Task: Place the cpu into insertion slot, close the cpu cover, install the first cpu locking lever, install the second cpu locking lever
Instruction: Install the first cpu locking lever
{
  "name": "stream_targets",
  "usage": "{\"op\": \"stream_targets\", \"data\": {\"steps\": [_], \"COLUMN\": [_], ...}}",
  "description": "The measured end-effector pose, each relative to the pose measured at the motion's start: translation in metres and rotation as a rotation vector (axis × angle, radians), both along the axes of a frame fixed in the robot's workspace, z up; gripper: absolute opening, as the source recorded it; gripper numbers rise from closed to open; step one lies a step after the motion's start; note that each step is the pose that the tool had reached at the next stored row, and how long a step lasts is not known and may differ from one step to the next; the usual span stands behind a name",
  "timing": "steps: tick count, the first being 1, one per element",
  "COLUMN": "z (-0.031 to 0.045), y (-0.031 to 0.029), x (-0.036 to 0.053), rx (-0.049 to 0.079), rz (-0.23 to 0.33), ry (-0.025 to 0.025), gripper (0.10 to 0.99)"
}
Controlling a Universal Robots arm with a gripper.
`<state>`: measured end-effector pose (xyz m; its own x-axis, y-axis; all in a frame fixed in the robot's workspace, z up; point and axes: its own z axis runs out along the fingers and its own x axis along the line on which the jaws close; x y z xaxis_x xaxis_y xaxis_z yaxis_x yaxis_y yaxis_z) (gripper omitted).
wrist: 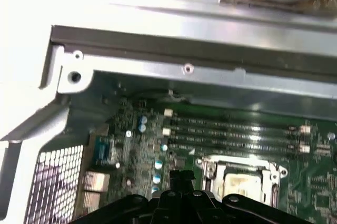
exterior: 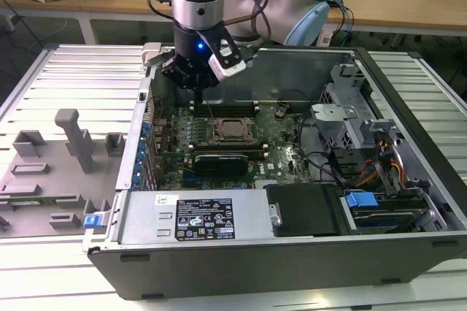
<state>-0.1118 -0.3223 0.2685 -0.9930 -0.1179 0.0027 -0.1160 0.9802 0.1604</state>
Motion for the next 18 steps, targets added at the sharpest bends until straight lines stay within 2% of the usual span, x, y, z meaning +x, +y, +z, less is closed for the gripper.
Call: {"op": "stream_targets", "data": {"steps": [1, 2, 3, 5, 6, 9, 12, 15, 18], "z": [-0.0002, -0.0005, -0.0011, -0.0030, -0.0067, -0.0114, -0.0131, -0.0137, -0.0142], "y": [0.0000, 0.0000, -0.0003, -0.0007, -0.0012, -0.0015, -0.0014, -0.0014, -0.0014], "x": [-0.0007, -0.0013, -0.0014, -0.0013, -0.0014, -0.0014, 0.0033, 0.0095, 0.0263], "rx": [0.032, 0.051, 0.063, 0.071, 0.075, 0.083, 0.088, 0.088, 0.088], "rz": [0.000, 0.000, 0.000, 0.000, 0.000, 0.000, 0.000, 0.000, 0.000], "ry": [-0.0011, -0.0023, -0.0034, -0.0040, -0.0039, -0.0038, -0.0038, -0.0038, -0.0038], "gripper": [0.106, 0.106, 0.106, 0.106, 0.106, 0.106, 0.106, 0.106, 0.106]}}
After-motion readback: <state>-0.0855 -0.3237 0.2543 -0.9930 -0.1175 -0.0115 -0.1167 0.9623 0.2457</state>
